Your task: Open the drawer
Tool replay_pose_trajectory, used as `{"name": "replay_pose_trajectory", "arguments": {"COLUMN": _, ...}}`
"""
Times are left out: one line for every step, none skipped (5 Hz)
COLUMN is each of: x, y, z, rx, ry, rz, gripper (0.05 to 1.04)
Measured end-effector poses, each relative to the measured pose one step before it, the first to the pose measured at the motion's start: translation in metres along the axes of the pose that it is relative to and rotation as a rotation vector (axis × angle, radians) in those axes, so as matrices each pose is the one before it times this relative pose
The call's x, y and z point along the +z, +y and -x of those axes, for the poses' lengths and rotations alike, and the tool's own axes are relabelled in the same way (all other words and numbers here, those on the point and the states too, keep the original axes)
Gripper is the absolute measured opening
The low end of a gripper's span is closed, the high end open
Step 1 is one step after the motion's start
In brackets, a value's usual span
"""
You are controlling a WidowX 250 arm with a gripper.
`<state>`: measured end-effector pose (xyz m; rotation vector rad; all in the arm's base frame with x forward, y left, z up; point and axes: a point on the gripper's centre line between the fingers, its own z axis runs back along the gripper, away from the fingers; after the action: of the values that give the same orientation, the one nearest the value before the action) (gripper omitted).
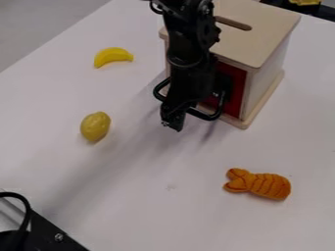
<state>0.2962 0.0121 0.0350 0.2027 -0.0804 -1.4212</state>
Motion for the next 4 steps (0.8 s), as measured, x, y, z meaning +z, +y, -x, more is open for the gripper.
{"name": "replay_pose_trajectory", "arguments": {"x": 0.00016, "y": -0.00005, "z": 0.00203, "rx": 0.0079, "ry": -0.0054, "rz": 0.0026, "gripper": 0.388}}
{"name": "replay_pose_trajectory", "arguments": {"x": 0.00069, "y": -0.00179, "z": 0.00083, "rx": -0.023, "ry": 0.001, "rz": 0.0031, "gripper": 0.182}}
{"name": "replay_pose_trajectory", "arguments": {"x": 0.00054, "y": -0.00585, "z": 0.00013, "rx": -0.0068, "ry": -0.002, "rz": 0.0161, "gripper": 0.136}}
{"name": "replay_pose_trajectory", "arguments": {"x": 0.00294, "y": -0.01, "z": 0.00115, "rx": -0.0098, "ry": -0.0025, "rz": 0.0132, "gripper": 0.124}}
